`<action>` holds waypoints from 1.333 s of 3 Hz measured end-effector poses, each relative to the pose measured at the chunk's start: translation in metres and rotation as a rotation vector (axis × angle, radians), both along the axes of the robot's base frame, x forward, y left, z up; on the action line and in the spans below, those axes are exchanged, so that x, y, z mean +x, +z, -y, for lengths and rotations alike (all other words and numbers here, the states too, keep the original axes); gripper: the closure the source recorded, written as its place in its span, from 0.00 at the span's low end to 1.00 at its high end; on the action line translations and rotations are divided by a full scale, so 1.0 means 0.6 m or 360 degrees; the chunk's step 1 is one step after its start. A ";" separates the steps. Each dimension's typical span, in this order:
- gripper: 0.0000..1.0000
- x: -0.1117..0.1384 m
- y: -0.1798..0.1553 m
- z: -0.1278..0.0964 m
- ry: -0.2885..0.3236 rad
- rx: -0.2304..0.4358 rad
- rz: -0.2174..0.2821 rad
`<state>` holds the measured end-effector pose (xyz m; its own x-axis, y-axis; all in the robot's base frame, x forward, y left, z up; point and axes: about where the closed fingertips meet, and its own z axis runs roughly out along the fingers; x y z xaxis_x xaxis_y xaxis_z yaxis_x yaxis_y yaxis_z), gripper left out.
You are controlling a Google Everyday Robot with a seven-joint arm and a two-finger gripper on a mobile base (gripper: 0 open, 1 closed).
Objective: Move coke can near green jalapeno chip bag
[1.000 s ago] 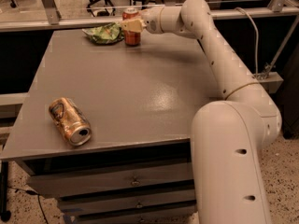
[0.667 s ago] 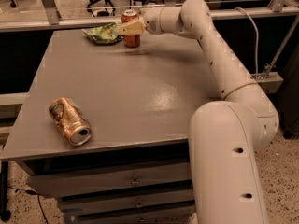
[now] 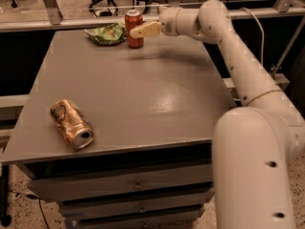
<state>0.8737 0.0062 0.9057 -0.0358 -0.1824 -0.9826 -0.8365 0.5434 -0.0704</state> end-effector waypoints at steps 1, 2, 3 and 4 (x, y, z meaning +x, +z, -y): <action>0.00 -0.043 0.039 0.147 -0.0215 -0.0021 0.0105; 0.00 -0.117 0.122 0.281 -0.0492 -0.0034 0.0221; 0.00 -0.146 0.102 0.375 -0.0679 -0.0055 0.0215; 0.00 -0.146 0.102 0.375 -0.0679 -0.0055 0.0215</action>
Offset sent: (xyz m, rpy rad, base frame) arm -0.1568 -0.3365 0.0554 -0.0531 -0.1466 -0.7482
